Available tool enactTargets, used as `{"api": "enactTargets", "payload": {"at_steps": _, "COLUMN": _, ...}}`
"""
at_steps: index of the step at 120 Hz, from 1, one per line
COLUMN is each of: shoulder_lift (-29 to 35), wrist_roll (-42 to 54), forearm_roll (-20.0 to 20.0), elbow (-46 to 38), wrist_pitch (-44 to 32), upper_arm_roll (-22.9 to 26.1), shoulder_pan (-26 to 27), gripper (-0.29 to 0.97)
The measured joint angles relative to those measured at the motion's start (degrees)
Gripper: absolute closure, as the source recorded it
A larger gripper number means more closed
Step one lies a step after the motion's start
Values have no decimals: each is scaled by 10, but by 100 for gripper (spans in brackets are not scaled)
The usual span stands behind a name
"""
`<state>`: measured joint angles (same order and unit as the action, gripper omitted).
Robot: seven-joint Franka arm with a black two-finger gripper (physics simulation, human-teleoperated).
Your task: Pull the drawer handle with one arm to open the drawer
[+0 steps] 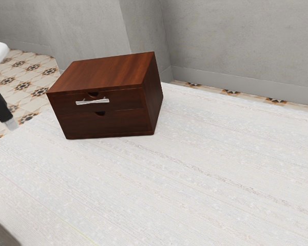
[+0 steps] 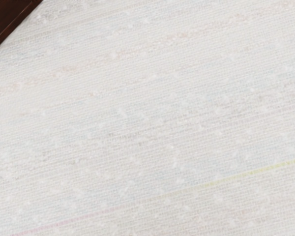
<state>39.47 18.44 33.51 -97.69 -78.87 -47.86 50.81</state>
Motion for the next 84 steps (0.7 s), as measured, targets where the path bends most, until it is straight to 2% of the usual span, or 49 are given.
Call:
{"api": "enactTargets", "payload": {"at_steps": 19, "shoulder_lift": 48, "wrist_roll": 107, "forearm_roll": 4, "elbow": 12, "wrist_pitch": -32, "upper_arm_roll": -134, "shoulder_pan": 91, "gripper": 0}}
{"api": "enactTargets", "payload": {"at_steps": 34, "shoulder_lift": 82, "wrist_roll": 185, "forearm_roll": 9, "elbow": 18, "wrist_pitch": -67, "upper_arm_roll": -202, "shoulder_pan": 137, "gripper": 0}}
{"api": "enactTargets", "payload": {"at_steps": 49, "shoulder_lift": 84, "wrist_roll": 256, "forearm_roll": 65, "elbow": 47, "wrist_pitch": -87, "upper_arm_roll": -226, "shoulder_pan": 165, "gripper": 0}}
{"api": "enactTargets", "payload": {"at_steps": 71, "shoulder_lift": 83, "wrist_roll": 341, "forearm_roll": 145, "elbow": 129, "wrist_pitch": -102, "upper_arm_roll": -299, "shoulder_pan": 278, "gripper": 0}}
{"api": "enactTargets", "payload": {"at_steps": 84, "shoulder_lift": 71, "wrist_roll": 383, "forearm_roll": 182, "elbow": 147, "wrist_pitch": -105, "upper_arm_roll": -307, "shoulder_pan": 295, "gripper": 0}}
